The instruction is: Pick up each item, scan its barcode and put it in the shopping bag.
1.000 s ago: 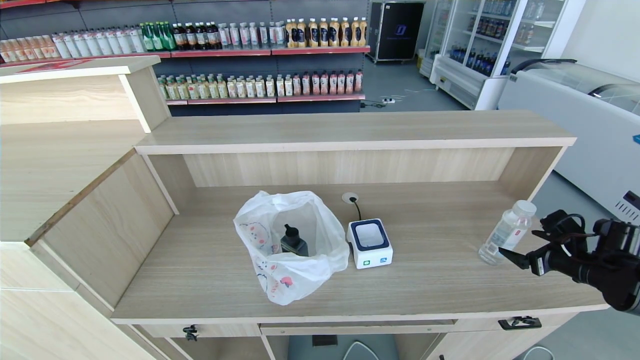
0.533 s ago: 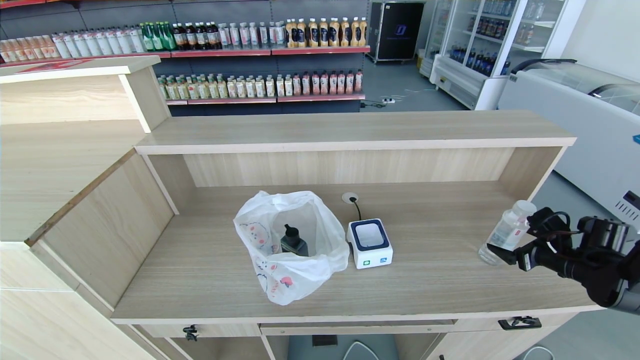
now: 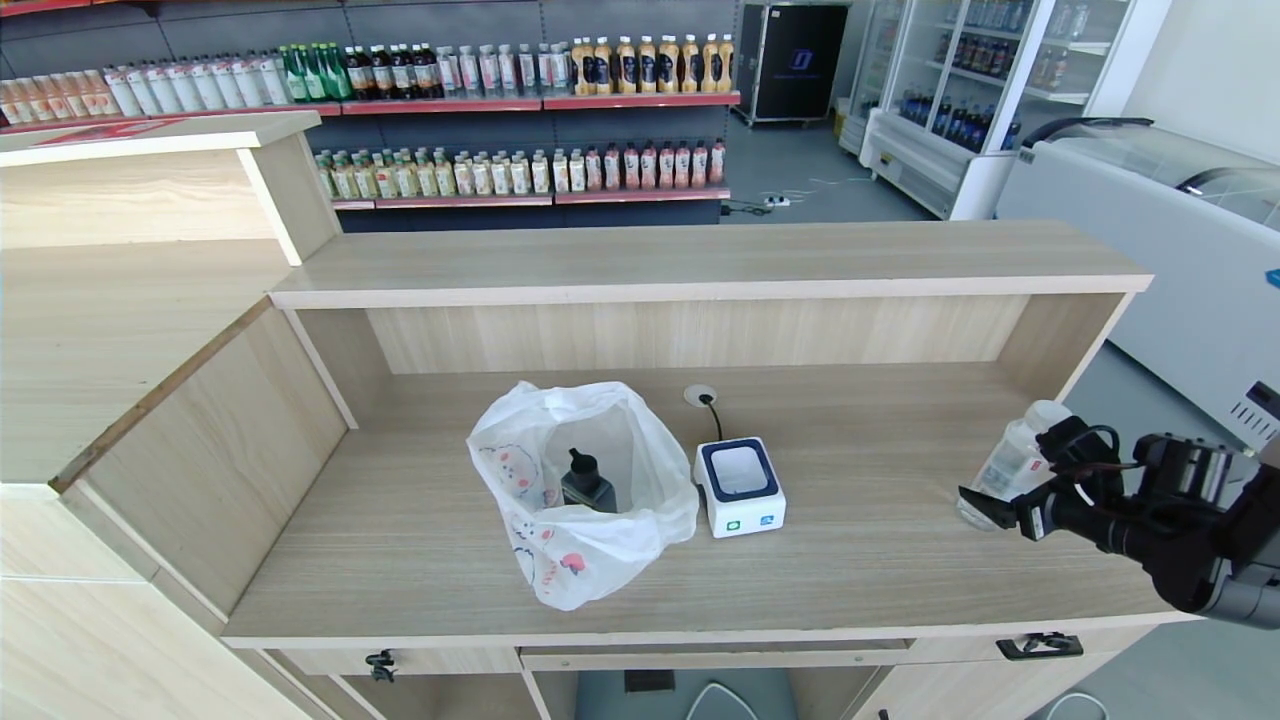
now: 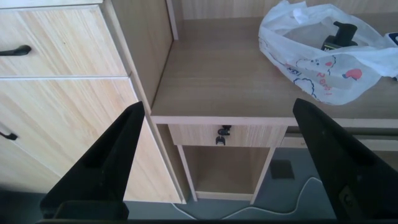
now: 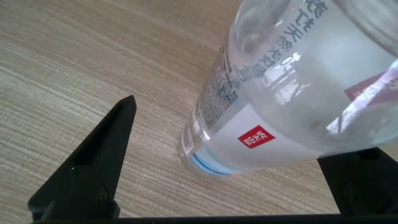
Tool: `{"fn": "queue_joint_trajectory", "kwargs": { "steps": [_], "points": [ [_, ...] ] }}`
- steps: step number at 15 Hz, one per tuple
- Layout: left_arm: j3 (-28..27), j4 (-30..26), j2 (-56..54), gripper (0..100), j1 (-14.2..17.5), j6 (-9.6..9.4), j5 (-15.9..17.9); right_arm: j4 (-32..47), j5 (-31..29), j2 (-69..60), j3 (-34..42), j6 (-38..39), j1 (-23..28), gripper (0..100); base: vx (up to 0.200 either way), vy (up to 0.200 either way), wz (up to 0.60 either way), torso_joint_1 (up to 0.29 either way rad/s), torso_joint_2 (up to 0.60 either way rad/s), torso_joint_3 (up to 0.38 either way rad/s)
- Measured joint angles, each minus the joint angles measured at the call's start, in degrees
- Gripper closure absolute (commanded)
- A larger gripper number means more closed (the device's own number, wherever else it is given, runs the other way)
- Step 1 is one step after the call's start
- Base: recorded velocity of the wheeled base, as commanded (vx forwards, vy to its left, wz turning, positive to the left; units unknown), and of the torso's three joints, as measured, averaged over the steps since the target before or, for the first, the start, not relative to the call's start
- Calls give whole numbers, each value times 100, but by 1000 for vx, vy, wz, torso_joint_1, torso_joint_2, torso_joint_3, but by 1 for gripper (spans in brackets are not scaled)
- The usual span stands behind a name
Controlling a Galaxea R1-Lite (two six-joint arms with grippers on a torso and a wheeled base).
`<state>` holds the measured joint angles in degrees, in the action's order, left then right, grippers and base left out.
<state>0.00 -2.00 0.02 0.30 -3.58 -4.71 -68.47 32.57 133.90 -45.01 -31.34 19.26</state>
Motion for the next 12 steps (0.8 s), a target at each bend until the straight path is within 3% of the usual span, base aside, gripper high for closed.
{"fn": "queue_joint_trajectory", "kwargs": {
  "steps": [10,11,12],
  "points": [
    [0,-2,0,0,0,0,-2,-258,0,166,-190,299,-171,0,0,0,0,0,0,0],
    [0,-2,0,0,0,-2,-2,-277,0,179,-193,299,-174,100,0,0,0,0,0,0],
    [0,0,0,0,0,-2,-2,-279,0,193,-206,299,-174,100,0,0,0,0,0,0]
  ]
}}
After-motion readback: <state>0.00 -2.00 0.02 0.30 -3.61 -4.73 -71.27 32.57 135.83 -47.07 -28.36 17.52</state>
